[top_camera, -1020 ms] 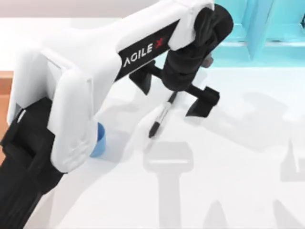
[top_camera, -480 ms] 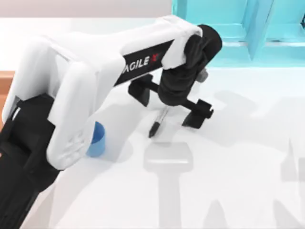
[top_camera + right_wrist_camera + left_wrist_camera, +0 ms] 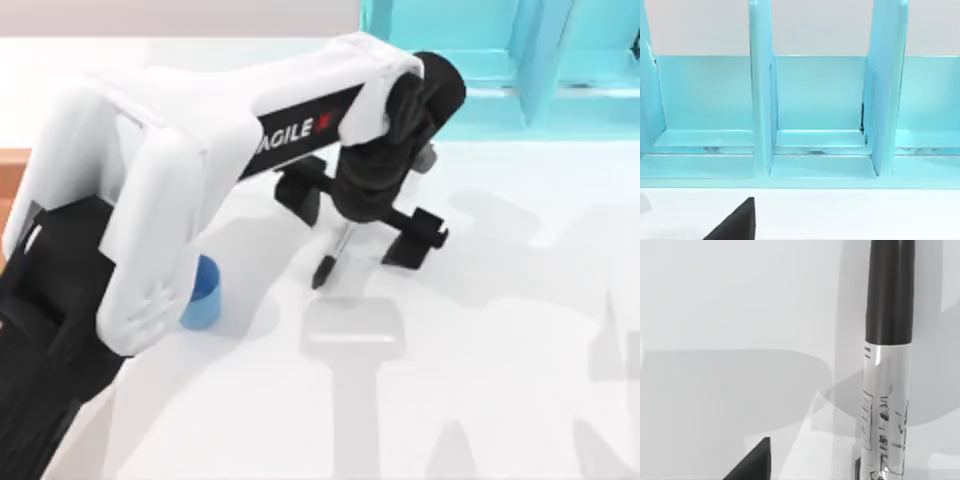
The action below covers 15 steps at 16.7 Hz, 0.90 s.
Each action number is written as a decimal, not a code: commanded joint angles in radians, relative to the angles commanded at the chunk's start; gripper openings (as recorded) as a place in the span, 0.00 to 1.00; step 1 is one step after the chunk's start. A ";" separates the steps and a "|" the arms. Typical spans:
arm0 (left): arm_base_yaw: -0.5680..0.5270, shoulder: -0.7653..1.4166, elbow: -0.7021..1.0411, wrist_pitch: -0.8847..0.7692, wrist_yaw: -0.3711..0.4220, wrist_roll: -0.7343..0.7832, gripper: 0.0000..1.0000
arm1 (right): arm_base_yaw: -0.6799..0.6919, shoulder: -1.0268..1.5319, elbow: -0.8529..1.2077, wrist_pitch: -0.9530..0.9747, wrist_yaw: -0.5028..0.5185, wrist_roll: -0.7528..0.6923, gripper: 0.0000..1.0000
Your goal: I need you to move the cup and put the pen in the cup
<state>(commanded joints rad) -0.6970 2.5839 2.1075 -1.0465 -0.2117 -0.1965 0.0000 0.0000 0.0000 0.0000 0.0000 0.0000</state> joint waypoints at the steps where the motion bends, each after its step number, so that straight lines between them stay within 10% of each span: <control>1: 0.000 0.000 0.000 0.000 0.000 0.000 0.62 | 0.000 0.000 0.000 0.000 0.000 0.000 1.00; 9: 0.000 0.000 0.000 0.000 0.000 0.000 0.02 | 0.000 0.000 0.000 0.000 0.000 0.000 1.00; 15: 0.000 0.000 0.000 0.000 0.000 0.000 0.00 | 0.000 0.000 0.000 0.000 0.000 0.000 1.00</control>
<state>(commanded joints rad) -0.6970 2.5839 2.1075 -1.0465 -0.2117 -0.1965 0.0000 0.0000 0.0000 0.0000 0.0000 0.0000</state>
